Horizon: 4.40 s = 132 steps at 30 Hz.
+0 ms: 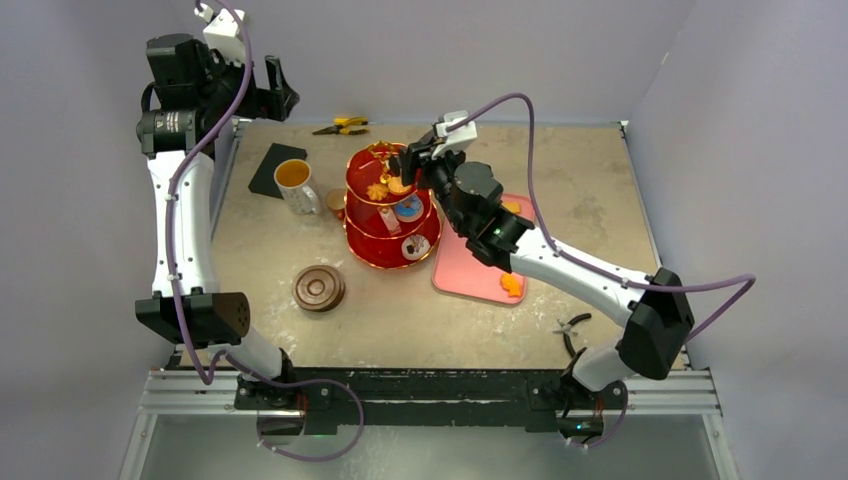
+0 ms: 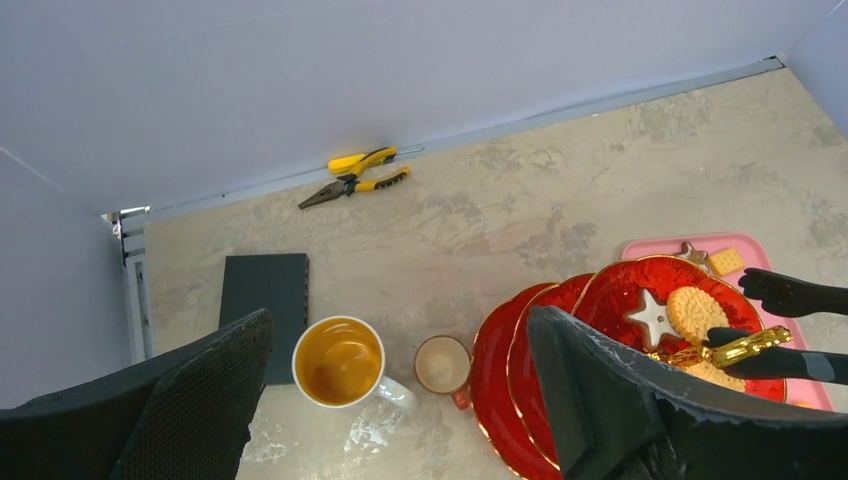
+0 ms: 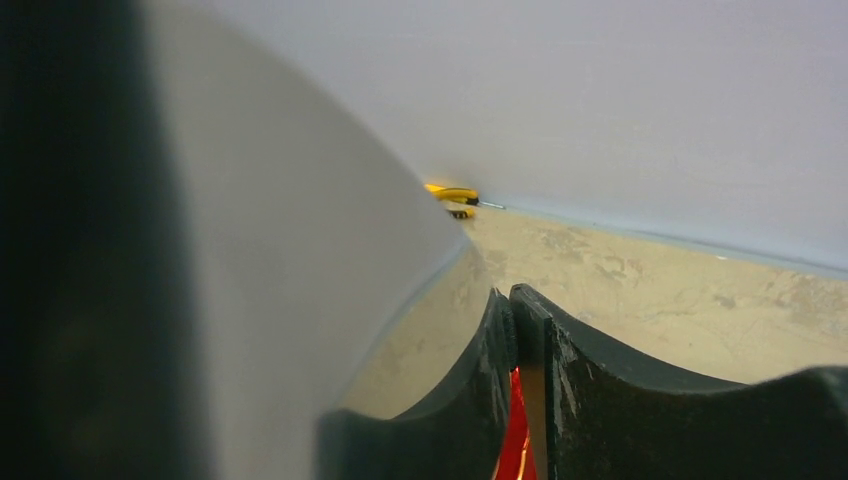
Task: Serve the afternoon tea
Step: Place the desert on the desert table, then move the tray with dessert.
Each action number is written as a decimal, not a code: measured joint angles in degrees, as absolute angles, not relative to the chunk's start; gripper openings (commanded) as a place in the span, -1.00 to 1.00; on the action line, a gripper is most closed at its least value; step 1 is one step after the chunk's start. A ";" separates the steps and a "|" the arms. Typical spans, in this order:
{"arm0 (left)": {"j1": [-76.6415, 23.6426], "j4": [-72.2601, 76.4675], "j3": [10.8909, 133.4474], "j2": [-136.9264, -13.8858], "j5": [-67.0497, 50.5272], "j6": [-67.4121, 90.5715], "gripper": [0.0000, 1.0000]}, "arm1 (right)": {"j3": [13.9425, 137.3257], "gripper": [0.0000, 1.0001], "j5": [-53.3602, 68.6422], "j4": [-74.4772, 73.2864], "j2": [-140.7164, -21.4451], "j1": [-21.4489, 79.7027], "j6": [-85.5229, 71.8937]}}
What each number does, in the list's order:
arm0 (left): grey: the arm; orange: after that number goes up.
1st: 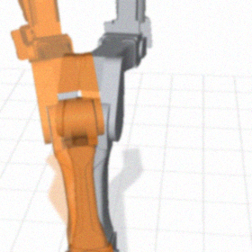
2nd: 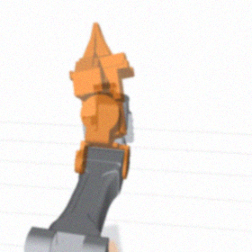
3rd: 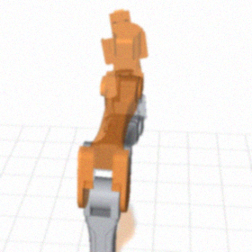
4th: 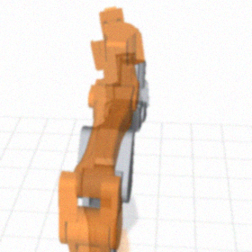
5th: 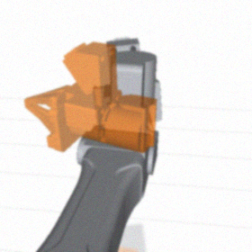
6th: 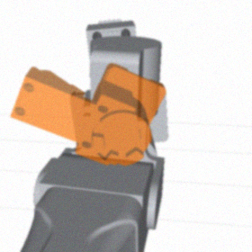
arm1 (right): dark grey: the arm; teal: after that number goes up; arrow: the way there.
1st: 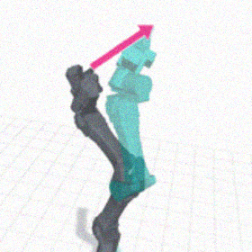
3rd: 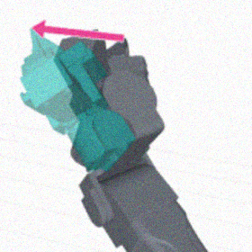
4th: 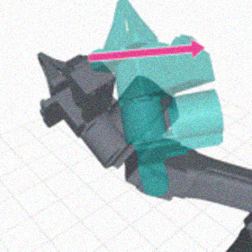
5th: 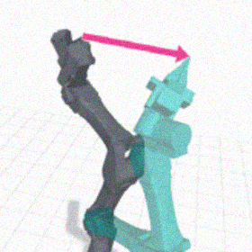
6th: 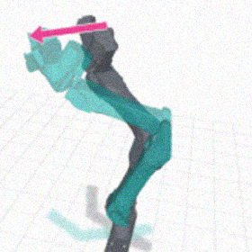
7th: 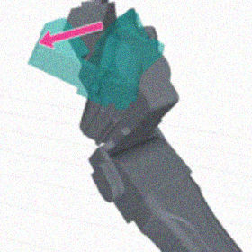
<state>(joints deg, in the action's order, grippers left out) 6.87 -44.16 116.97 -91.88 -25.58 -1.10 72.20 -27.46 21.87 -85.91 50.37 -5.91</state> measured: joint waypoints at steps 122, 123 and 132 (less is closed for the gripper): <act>7.51 -44.18 116.99 -91.92 -27.05 -1.15 0.93 | 46.68 0.25 -28.93 40.75 -99.02 30.81 -14.06; 7.51 -44.21 116.99 -91.92 -27.05 -1.15 0.93 | 46.68 0.26 -28.93 40.64 -98.98 30.81 -14.06; 7.53 -44.18 116.99 -91.92 -27.05 -1.15 0.93 | 46.61 0.27 -29.67 40.10 -98.80 30.81 -14.06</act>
